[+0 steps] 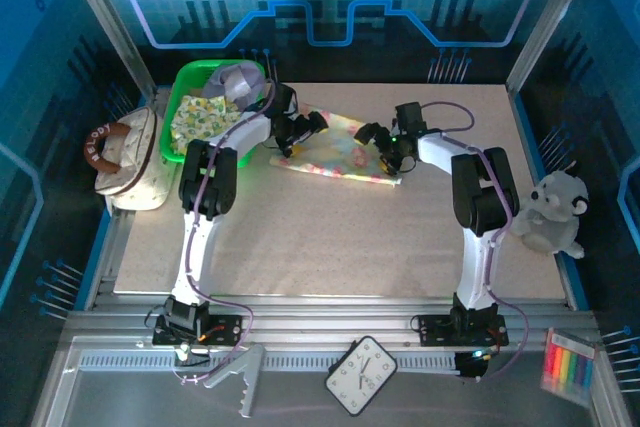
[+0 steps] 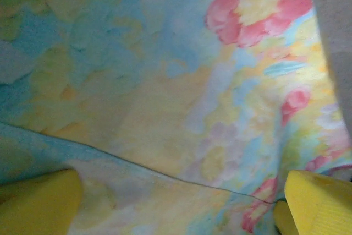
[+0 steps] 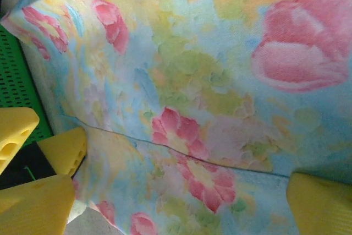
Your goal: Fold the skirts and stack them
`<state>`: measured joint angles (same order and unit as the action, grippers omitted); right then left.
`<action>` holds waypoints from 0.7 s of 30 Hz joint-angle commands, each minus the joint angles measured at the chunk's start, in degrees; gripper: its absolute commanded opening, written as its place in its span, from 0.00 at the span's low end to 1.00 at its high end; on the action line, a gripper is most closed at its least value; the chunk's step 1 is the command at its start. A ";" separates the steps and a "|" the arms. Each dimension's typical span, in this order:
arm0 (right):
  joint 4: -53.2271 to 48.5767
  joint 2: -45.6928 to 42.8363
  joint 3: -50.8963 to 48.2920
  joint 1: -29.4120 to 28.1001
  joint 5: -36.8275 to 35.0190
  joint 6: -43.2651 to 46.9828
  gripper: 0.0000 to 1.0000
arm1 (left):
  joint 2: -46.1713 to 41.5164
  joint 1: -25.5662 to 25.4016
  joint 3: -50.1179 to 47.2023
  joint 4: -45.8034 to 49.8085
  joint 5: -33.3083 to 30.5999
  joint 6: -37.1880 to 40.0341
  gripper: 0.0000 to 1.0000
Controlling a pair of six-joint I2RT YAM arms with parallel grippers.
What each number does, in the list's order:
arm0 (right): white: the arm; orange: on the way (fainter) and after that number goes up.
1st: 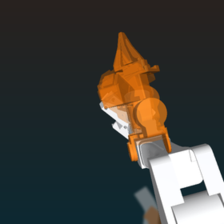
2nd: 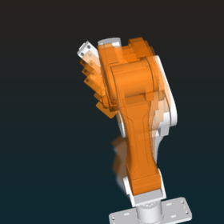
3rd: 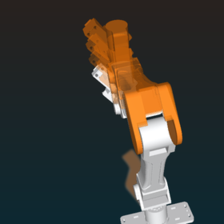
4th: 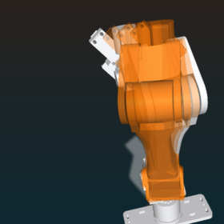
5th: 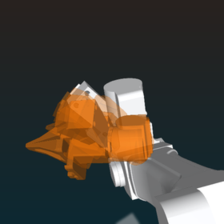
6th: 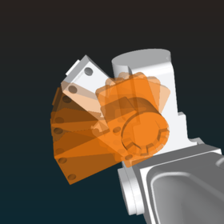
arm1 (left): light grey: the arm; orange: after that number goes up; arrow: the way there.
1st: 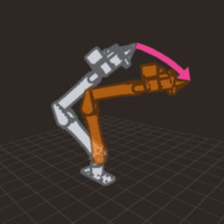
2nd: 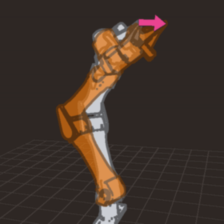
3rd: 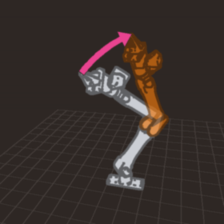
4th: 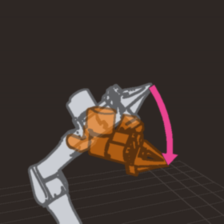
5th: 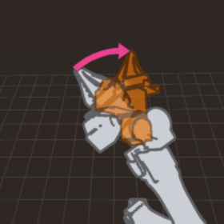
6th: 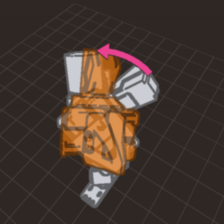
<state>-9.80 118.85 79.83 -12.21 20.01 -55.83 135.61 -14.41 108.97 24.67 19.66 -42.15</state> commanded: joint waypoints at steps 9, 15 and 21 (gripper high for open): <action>-7.47 -2.58 -8.04 -0.64 4.17 7.31 1.00 | -12.43 -2.01 -31.19 -9.12 0.54 -4.65 0.99; -7.66 -10.69 -19.15 -1.70 4.24 6.76 1.00 | -24.69 -3.72 -47.47 -12.45 0.29 -7.56 0.99; -8.29 -20.05 -22.61 -2.10 2.73 5.29 1.00 | -36.79 -4.66 -52.64 -12.47 0.74 -11.02 0.99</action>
<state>-13.19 101.65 57.80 -14.31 25.41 -49.91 102.24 -19.31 57.39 8.08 21.30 -50.74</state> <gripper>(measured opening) 0.998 0.989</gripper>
